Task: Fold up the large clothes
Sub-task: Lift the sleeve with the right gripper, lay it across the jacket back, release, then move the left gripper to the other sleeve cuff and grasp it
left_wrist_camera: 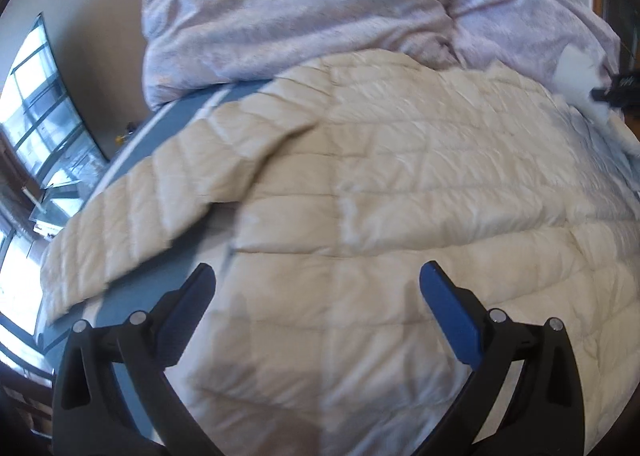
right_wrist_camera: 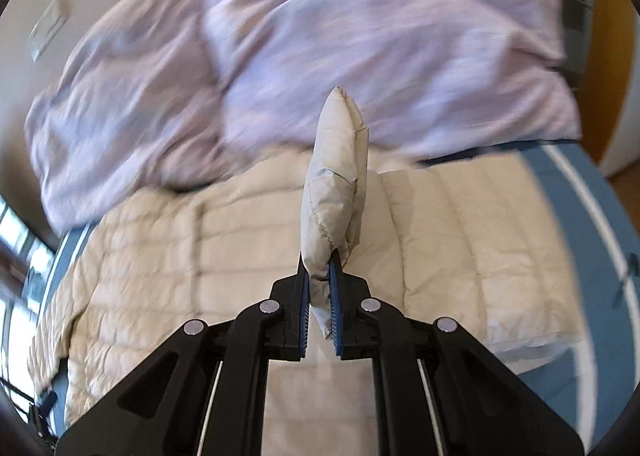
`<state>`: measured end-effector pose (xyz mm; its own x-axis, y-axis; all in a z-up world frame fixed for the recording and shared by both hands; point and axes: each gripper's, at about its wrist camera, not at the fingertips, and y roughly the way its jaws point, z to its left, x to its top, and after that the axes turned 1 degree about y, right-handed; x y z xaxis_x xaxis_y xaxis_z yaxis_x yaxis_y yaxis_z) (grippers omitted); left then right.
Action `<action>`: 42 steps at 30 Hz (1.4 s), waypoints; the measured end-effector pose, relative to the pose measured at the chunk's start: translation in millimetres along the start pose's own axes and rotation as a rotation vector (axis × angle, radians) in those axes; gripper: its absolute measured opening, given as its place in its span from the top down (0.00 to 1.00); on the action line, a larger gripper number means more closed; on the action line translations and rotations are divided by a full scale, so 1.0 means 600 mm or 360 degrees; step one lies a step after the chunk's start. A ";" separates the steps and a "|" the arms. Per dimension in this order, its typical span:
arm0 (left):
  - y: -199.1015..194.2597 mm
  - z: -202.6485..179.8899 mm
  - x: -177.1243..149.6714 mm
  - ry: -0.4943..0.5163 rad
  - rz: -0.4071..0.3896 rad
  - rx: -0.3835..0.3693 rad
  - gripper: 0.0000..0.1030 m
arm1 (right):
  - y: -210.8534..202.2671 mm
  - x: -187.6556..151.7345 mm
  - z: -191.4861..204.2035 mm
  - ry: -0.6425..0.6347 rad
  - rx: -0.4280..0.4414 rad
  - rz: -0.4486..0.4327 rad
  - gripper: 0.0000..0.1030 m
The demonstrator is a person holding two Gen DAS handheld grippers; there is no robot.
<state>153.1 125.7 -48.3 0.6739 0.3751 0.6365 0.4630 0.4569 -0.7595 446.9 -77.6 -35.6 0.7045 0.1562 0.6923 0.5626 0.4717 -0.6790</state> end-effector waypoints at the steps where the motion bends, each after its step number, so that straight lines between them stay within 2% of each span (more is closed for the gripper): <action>1: -0.003 0.012 0.001 -0.0022 -0.0007 0.0011 0.02 | 0.007 -0.011 0.018 -0.0025 0.0018 0.0021 0.91; 10: -0.018 0.080 -0.001 -0.0148 -0.0033 0.0058 0.02 | 0.060 -0.067 0.186 -0.0290 0.0135 0.0173 0.90; 11: -0.020 0.085 -0.003 -0.0156 -0.0038 0.0060 0.02 | 0.065 -0.072 0.203 -0.0321 0.0150 0.0203 0.85; 12: -0.021 0.089 -0.005 -0.0166 -0.0044 0.0060 0.02 | 0.065 -0.078 0.213 -0.0342 0.0175 0.0236 0.72; 13: -0.024 0.097 -0.006 -0.0183 -0.0055 0.0062 0.02 | 0.064 -0.082 0.221 -0.0357 0.0212 0.0264 0.62; 14: -0.026 0.102 -0.008 -0.0196 -0.0062 0.0068 0.02 | 0.060 -0.083 0.226 -0.0366 0.0245 0.0277 0.44; 15: -0.027 0.108 -0.009 -0.0206 -0.0068 0.0075 0.02 | 0.047 -0.084 0.229 -0.0371 0.0288 0.0255 0.39; 18: -0.028 0.129 -0.012 -0.0246 -0.0083 0.0112 0.02 | 0.002 -0.066 0.213 -0.0341 0.0329 0.0084 0.39; 20: -0.027 0.144 -0.015 -0.0265 -0.0081 0.0145 0.02 | -0.016 -0.045 0.183 -0.0249 0.0250 -0.0013 0.39; 22: -0.026 0.156 -0.017 -0.0278 -0.0079 0.0162 0.02 | -0.010 -0.033 0.156 -0.0183 0.0145 -0.0024 0.39; 23: -0.025 0.162 -0.018 -0.0285 -0.0079 0.0170 0.02 | 0.003 -0.030 0.144 -0.0170 0.0046 -0.0008 0.39; 26: -0.020 0.181 -0.021 -0.0307 -0.0061 0.0195 0.02 | 0.041 -0.037 0.148 -0.0252 -0.0119 0.0048 0.39; 28: -0.017 0.198 -0.022 -0.0329 -0.0034 0.0208 0.02 | 0.064 -0.047 0.165 -0.0306 -0.0171 0.0084 0.39; 31: -0.018 0.220 -0.025 -0.0357 -0.0018 0.0224 0.02 | 0.087 -0.062 0.192 -0.0345 -0.0163 0.0138 0.39; 35: -0.018 0.260 -0.026 -0.0405 0.0019 0.0253 0.02 | 0.101 -0.077 0.216 -0.0392 -0.0153 0.0167 0.30; 42: -0.021 0.340 -0.039 -0.0523 0.0091 0.0340 0.02 | 0.120 -0.103 0.244 -0.0457 -0.0225 0.0191 0.23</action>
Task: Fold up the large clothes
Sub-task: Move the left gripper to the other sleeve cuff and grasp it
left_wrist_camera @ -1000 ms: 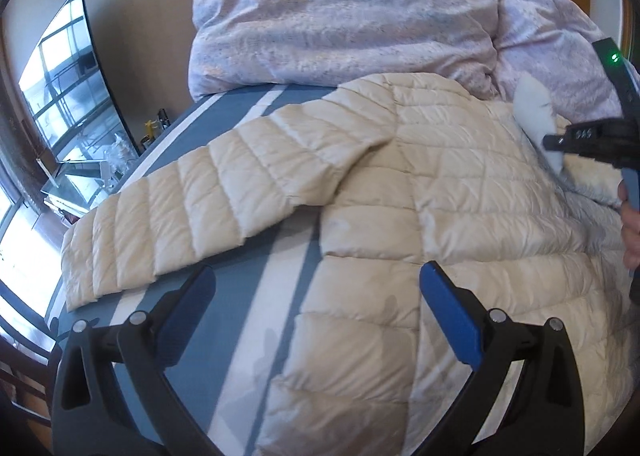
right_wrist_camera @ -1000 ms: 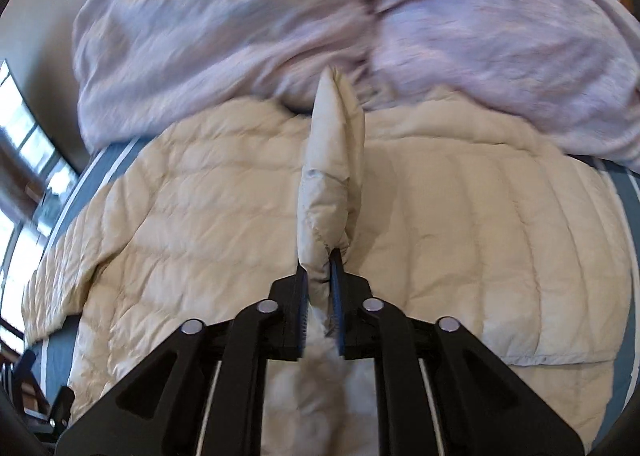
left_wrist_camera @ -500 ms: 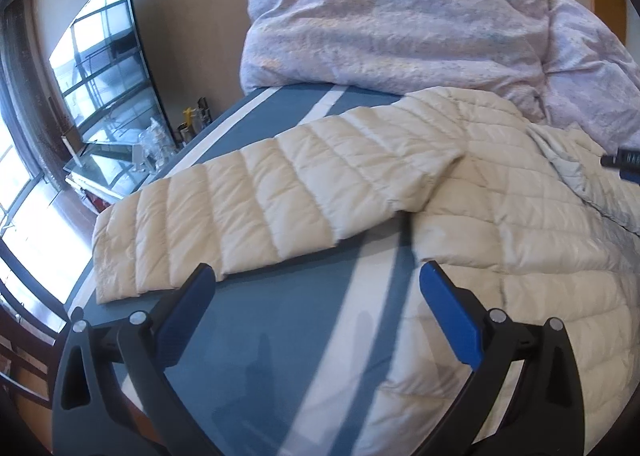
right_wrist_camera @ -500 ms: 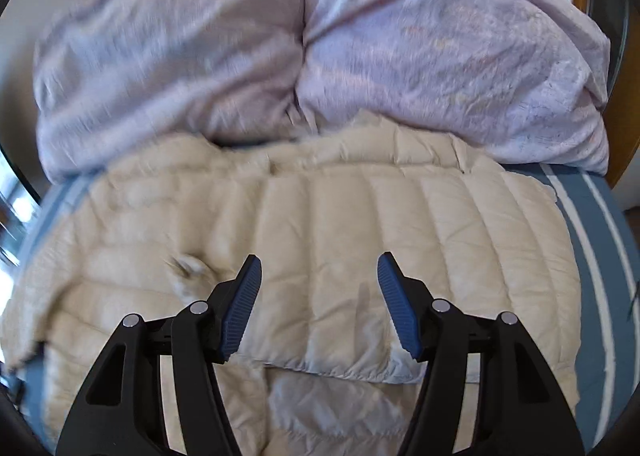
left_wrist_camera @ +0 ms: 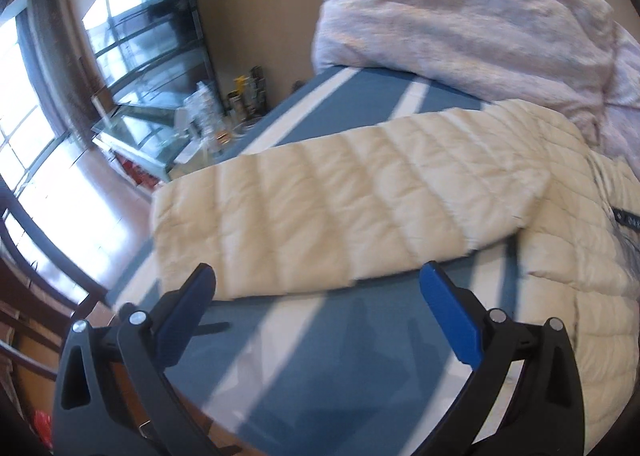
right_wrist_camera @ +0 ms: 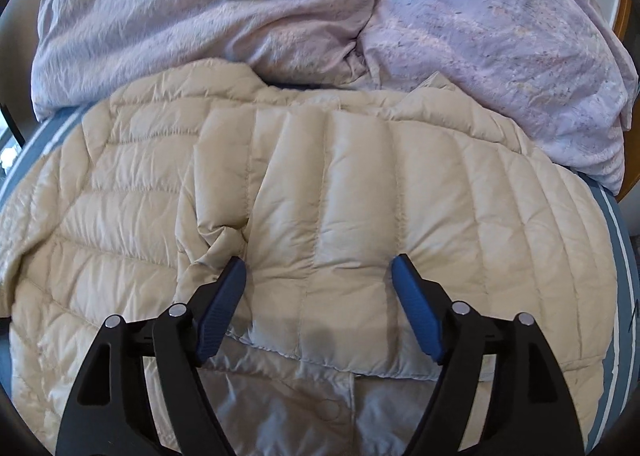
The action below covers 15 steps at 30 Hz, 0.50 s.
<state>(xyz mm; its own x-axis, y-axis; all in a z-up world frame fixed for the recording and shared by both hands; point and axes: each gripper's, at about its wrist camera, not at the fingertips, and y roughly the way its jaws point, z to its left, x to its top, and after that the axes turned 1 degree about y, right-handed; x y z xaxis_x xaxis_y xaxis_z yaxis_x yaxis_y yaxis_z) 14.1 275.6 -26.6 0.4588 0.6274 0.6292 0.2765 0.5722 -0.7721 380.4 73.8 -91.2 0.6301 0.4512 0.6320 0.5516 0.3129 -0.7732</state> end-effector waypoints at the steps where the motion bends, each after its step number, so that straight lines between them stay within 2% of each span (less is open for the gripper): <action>1: 0.002 0.015 0.001 -0.0022 0.0014 0.0020 0.02 | 0.003 -0.001 0.003 -0.0008 -0.0009 0.0008 0.23; 4: 0.010 0.058 0.006 -0.0105 0.0063 0.0057 0.02 | 0.007 -0.002 0.013 -0.0037 -0.0049 0.0026 0.18; 8: 0.024 0.105 0.014 -0.0195 0.0122 0.0077 0.02 | 0.014 0.001 0.014 -0.0022 -0.0080 0.0048 0.08; 10: 0.030 0.121 0.016 -0.0221 0.0138 0.0112 0.02 | 0.019 0.003 0.007 -0.0001 -0.0059 0.0070 0.06; 15: 0.051 0.155 0.013 -0.0335 0.0203 0.0093 0.04 | 0.027 0.007 0.001 0.0003 -0.0034 0.0094 0.04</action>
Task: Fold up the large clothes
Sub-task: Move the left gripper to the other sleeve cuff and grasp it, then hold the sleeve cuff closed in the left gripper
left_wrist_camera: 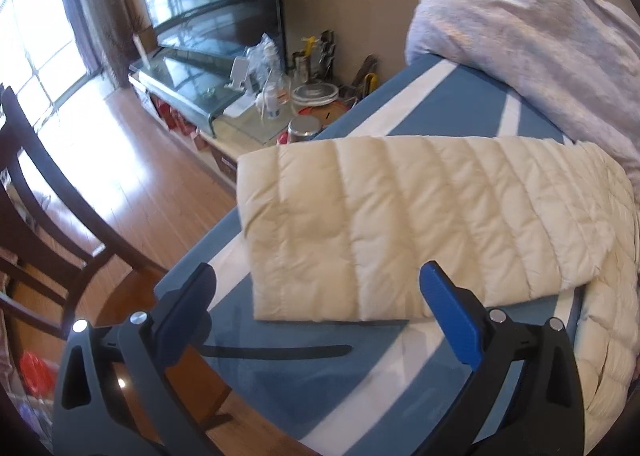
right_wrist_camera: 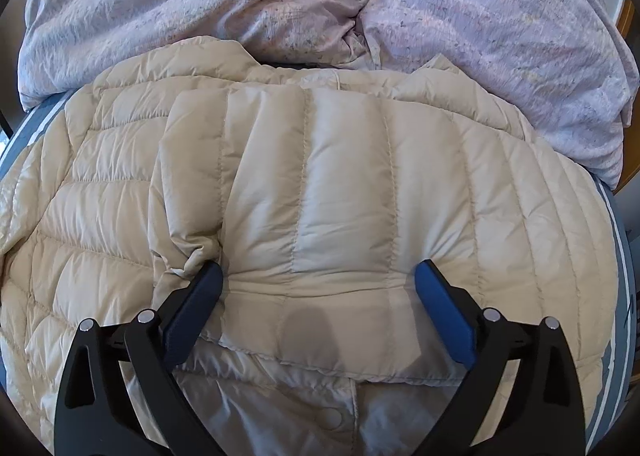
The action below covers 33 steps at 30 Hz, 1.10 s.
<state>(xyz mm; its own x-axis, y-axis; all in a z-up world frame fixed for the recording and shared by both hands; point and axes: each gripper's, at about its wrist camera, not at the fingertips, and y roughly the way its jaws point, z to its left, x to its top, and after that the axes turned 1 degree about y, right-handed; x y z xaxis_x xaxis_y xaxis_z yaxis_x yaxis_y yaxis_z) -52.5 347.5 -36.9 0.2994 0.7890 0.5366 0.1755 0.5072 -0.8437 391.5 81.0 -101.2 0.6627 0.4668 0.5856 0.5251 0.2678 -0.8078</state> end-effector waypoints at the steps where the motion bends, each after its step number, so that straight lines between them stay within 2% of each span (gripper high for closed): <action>1: 0.005 0.005 0.001 -0.0025 0.0017 -0.0010 0.08 | 0.001 0.001 -0.001 0.0000 0.0004 0.0002 0.04; 10: 0.043 0.025 -0.007 -0.0186 0.0133 -0.0096 0.37 | 0.011 0.003 -0.020 0.0000 0.0050 0.0015 0.02; 15: 0.050 0.012 -0.011 -0.0164 0.0113 -0.0026 0.46 | 0.012 -0.002 -0.028 0.0006 0.0055 0.0009 0.01; 19: 0.049 0.006 -0.009 -0.0158 0.0100 -0.0042 0.72 | 0.011 -0.004 -0.029 0.0013 0.0053 0.0007 0.01; 23: 0.048 -0.005 -0.007 -0.0143 0.0098 -0.0067 0.88 | 0.010 -0.004 -0.029 0.0012 0.0053 0.0006 0.01; 28: 0.043 -0.021 -0.008 -0.0076 0.0048 -0.0067 0.92 | 0.011 -0.003 -0.027 0.0013 0.0051 0.0003 0.01; 33: 0.023 -0.027 -0.003 -0.0022 -0.0062 -0.0088 0.92 | 0.012 -0.003 -0.028 0.0014 0.0059 -0.0005 0.01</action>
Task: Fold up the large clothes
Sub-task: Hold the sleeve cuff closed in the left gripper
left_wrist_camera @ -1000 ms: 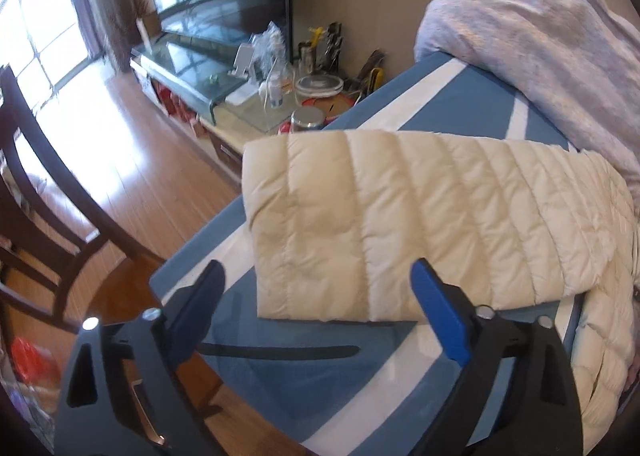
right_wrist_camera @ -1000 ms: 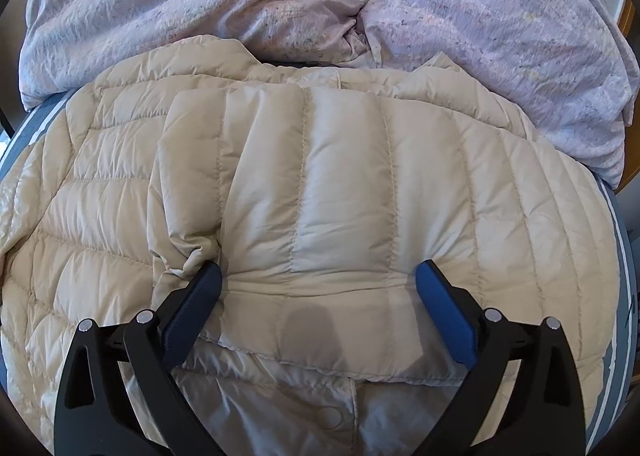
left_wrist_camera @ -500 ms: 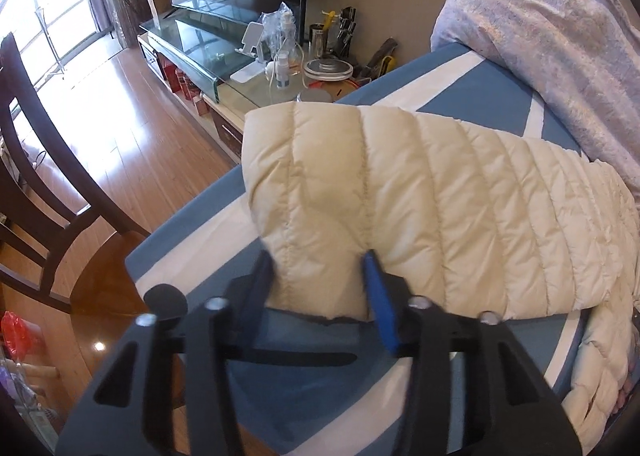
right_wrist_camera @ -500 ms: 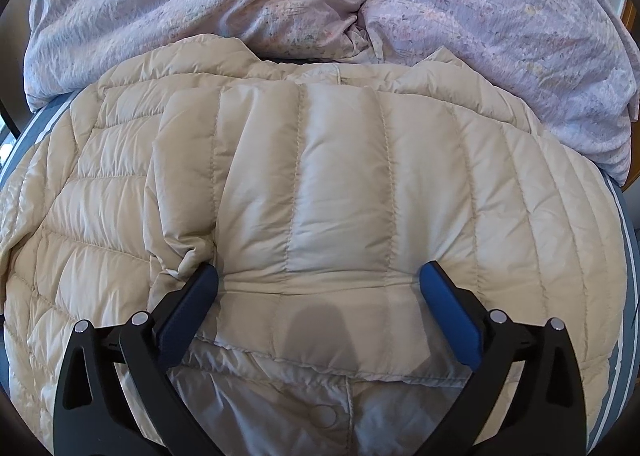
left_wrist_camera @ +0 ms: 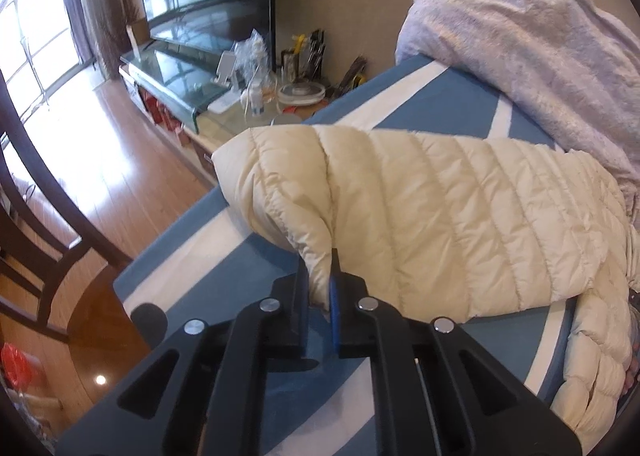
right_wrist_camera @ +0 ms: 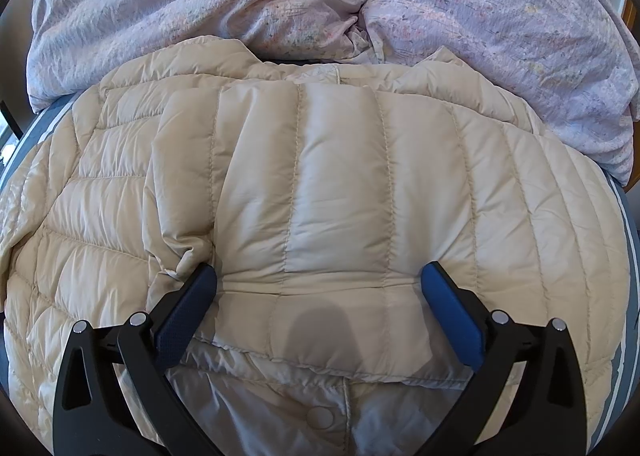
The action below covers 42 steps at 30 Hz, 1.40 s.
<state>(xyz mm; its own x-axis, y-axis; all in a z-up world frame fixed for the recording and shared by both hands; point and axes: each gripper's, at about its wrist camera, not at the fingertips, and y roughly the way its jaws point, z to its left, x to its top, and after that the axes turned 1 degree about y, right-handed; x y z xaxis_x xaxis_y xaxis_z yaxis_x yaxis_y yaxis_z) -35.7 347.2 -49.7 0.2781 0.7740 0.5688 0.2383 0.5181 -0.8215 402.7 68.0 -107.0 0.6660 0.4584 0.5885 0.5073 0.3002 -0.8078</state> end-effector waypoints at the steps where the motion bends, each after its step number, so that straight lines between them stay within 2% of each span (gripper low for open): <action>1: -0.005 -0.001 0.001 0.0009 -0.0022 -0.0001 0.92 | 0.000 0.000 0.000 0.0000 -0.0001 0.0000 0.01; 9: -0.027 -0.011 0.011 0.0051 -0.0109 -0.0008 0.92 | 0.000 0.000 0.001 0.0001 -0.0001 -0.0001 0.01; 30: -0.020 0.007 0.009 -0.0018 -0.0087 -0.0025 0.92 | 0.002 0.001 0.002 -0.0001 -0.0003 -0.0001 0.01; 42: -0.038 -0.019 0.025 0.0044 -0.0144 -0.0030 0.92 | 0.001 -0.001 0.001 -0.0005 -0.0004 -0.0002 0.01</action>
<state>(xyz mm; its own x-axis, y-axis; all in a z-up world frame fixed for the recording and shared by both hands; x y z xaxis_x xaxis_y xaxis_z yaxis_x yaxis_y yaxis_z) -26.1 342.7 -21.9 0.2801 0.7140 0.6417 0.2811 0.5781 -0.7660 402.4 68.3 -107.6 0.6637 0.4608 0.5893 0.5094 0.2985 -0.8071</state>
